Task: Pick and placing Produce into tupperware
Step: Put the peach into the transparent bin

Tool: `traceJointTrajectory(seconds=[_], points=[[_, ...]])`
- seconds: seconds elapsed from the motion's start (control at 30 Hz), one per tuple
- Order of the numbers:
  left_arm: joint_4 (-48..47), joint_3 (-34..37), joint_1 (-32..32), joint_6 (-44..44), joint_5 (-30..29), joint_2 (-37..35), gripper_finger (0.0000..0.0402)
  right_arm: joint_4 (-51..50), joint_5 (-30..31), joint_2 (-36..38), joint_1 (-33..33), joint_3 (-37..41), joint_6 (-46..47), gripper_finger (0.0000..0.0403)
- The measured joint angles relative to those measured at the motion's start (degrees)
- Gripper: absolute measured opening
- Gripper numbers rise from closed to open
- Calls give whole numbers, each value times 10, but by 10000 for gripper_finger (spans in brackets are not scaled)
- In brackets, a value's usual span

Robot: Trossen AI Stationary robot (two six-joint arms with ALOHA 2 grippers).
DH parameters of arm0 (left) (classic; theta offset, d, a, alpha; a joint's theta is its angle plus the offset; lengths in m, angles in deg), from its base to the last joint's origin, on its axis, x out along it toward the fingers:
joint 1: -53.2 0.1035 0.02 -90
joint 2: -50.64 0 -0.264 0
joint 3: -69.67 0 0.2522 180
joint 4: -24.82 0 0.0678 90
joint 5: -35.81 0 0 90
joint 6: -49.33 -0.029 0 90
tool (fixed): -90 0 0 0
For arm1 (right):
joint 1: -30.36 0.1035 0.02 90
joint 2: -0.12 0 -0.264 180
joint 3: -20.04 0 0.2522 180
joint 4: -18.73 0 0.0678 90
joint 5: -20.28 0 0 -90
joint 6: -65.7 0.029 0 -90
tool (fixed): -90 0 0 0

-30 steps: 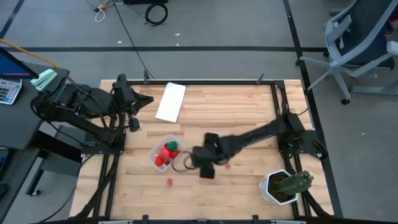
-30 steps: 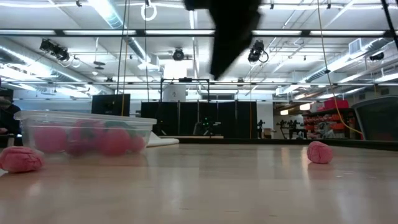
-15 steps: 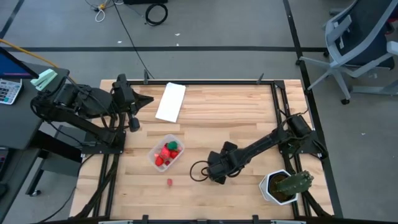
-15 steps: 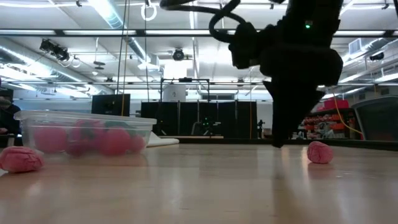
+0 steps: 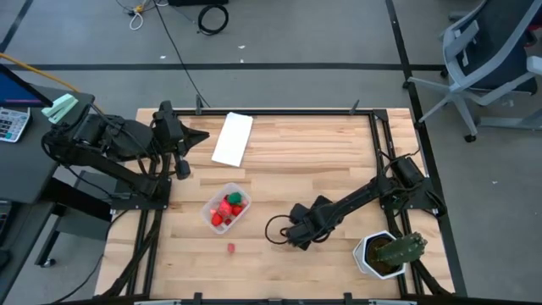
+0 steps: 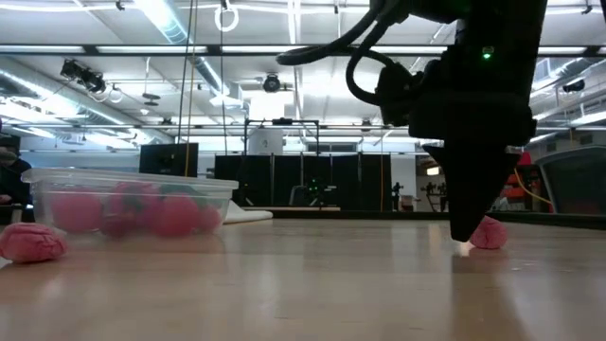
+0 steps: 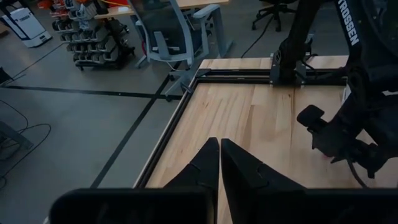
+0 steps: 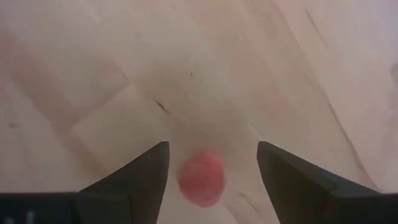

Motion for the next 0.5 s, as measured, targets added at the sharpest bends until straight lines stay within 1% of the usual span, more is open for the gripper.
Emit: traceJointTrajectory(seconds=[0.2,0.27,0.4,0.5], points=[[0,0,0,0,0,0,24,-10,-2,0,1,0,62,253],[0,0,0,0,0,0,28,-10,-1,0,1,0,68,252],[0,0,0,0,0,0,33,-10,-2,0,1,0,86,244],[0,0,0,0,0,0,34,-10,-20,0,1,0,118,232]])
